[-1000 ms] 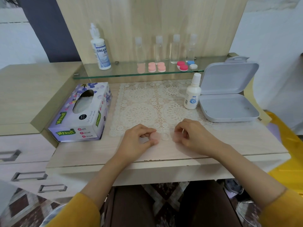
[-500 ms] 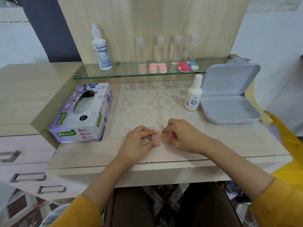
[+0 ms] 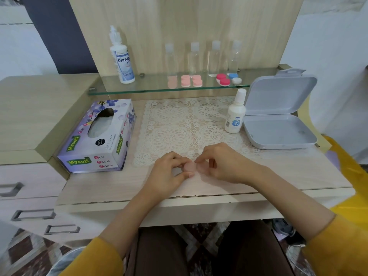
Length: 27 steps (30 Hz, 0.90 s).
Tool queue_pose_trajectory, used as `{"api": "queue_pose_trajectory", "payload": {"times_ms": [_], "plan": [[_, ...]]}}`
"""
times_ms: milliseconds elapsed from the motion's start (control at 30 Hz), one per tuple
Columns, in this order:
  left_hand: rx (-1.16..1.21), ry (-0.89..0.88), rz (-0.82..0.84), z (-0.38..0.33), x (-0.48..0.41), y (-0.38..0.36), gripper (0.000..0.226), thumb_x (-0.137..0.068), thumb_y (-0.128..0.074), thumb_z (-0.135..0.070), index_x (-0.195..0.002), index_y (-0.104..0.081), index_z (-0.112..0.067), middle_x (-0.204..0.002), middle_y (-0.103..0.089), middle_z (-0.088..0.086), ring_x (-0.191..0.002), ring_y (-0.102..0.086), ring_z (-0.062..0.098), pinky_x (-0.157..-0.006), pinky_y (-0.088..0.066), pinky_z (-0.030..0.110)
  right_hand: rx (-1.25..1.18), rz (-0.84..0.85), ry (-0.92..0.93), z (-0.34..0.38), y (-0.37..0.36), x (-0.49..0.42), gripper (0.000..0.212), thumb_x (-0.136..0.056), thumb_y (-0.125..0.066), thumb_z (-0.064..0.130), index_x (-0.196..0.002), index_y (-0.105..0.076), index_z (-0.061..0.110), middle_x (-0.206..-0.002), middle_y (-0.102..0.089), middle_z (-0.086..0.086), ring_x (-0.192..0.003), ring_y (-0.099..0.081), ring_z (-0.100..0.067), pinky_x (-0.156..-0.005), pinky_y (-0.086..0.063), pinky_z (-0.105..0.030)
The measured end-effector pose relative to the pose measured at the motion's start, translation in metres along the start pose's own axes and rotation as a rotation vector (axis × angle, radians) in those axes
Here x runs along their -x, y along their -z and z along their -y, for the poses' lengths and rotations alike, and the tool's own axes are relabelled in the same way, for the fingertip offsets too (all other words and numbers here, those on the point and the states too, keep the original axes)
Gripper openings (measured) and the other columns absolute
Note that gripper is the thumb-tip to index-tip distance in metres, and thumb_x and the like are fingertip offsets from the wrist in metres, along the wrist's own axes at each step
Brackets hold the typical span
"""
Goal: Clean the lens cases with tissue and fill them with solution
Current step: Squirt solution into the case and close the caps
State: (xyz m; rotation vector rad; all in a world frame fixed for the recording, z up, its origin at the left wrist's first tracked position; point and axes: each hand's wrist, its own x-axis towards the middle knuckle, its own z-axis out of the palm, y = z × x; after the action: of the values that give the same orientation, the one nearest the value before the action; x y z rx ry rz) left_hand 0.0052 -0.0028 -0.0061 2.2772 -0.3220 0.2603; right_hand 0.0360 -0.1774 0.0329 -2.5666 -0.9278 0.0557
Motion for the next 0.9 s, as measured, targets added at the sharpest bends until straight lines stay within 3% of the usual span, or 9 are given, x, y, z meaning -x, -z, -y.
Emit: {"api": "queue_pose_trajectory", "payload": {"times_ms": [67,167,300,467,567,667,767,900], "plan": [[-0.004,-0.002,0.0,0.0003,0.0001,0.0,0.027,-0.072,-0.076,-0.017,-0.098,-0.071,-0.014,-0.087,-0.057,-0.01,-0.086,-0.057,0.008,-0.084,-0.042,0.016,0.057,-0.011,-0.037,0.0002,-0.0016,-0.0023,0.015,-0.083,-0.061,0.019,-0.091,-0.067,0.008,-0.082,-0.055,-0.002,-0.078,-0.051,-0.018,-0.064,-0.036,-0.024],[-0.001,-0.005,-0.001,0.0007,0.0002,-0.0004,0.027,-0.072,-0.076,-0.017,-0.099,-0.071,-0.013,-0.087,-0.057,-0.01,-0.084,-0.056,0.004,-0.081,-0.039,0.008,0.08,-0.002,-0.094,0.0021,-0.0001,-0.0028,0.03,-0.076,-0.07,0.031,-0.089,-0.061,0.005,-0.085,-0.057,-0.005,-0.077,-0.049,-0.017,-0.062,-0.038,-0.026],[0.004,0.0,-0.011,0.001,-0.0004,-0.0006,0.027,-0.072,-0.077,-0.018,-0.098,-0.071,-0.014,-0.085,-0.055,-0.014,-0.083,-0.054,-0.001,-0.079,-0.037,0.005,-0.034,-0.013,-0.006,-0.0006,0.0026,0.0007,0.021,-0.083,-0.062,0.017,-0.102,-0.068,0.012,-0.095,-0.062,-0.001,-0.067,-0.045,-0.003,-0.062,-0.036,-0.014],[0.012,-0.002,-0.009,-0.0003,-0.0003,-0.0004,0.027,-0.072,-0.076,-0.016,-0.098,-0.071,-0.013,-0.084,-0.054,-0.014,-0.083,-0.053,-0.002,-0.078,-0.034,0.001,0.007,-0.035,-0.05,0.0,0.0007,-0.0027,0.017,-0.079,-0.066,0.02,-0.082,-0.068,0.003,-0.08,-0.063,-0.007,-0.072,-0.053,-0.017,-0.065,-0.046,-0.03],[0.005,-0.002,-0.014,-0.0009,-0.0002,-0.0008,0.027,-0.072,-0.076,-0.016,-0.098,-0.071,-0.012,-0.085,-0.055,-0.013,-0.083,-0.054,-0.002,-0.079,-0.036,0.003,0.002,-0.028,-0.07,-0.0012,0.001,-0.0038,0.024,-0.073,-0.073,0.026,-0.085,-0.066,0.006,-0.082,-0.062,-0.003,-0.069,-0.051,-0.011,-0.061,-0.042,-0.022],[0.004,0.004,-0.017,-0.0007,0.0004,-0.0008,0.027,-0.071,-0.077,-0.016,-0.098,-0.071,-0.012,-0.085,-0.056,-0.011,-0.083,-0.054,-0.001,-0.08,-0.038,0.005,-0.052,-0.003,0.002,-0.0024,0.0013,-0.0009,0.022,-0.082,-0.066,0.019,-0.103,-0.069,0.012,-0.094,-0.063,0.002,-0.065,-0.047,0.0,-0.061,-0.037,-0.01],[0.0,0.013,-0.016,-0.001,0.0004,-0.0006,0.027,-0.071,-0.077,-0.016,-0.098,-0.071,-0.013,-0.084,-0.055,-0.013,-0.083,-0.055,0.001,-0.079,-0.037,0.004,-0.049,0.003,0.029,-0.0029,0.0019,0.0,0.018,-0.086,-0.062,0.015,-0.1,-0.072,0.014,-0.09,-0.066,-0.001,-0.066,-0.052,-0.008,-0.063,-0.042,-0.018],[-0.038,0.009,-0.012,-0.0025,0.0009,-0.0006,0.027,-0.071,-0.078,-0.018,-0.096,-0.072,-0.012,-0.082,-0.055,-0.009,-0.082,-0.057,0.01,-0.081,-0.043,0.016,0.032,-0.013,0.002,-0.0023,-0.0013,-0.0025,0.016,-0.083,-0.058,0.013,-0.085,-0.07,0.003,-0.079,-0.063,-0.011,-0.069,-0.05,-0.017,-0.062,-0.039,-0.026]]}}
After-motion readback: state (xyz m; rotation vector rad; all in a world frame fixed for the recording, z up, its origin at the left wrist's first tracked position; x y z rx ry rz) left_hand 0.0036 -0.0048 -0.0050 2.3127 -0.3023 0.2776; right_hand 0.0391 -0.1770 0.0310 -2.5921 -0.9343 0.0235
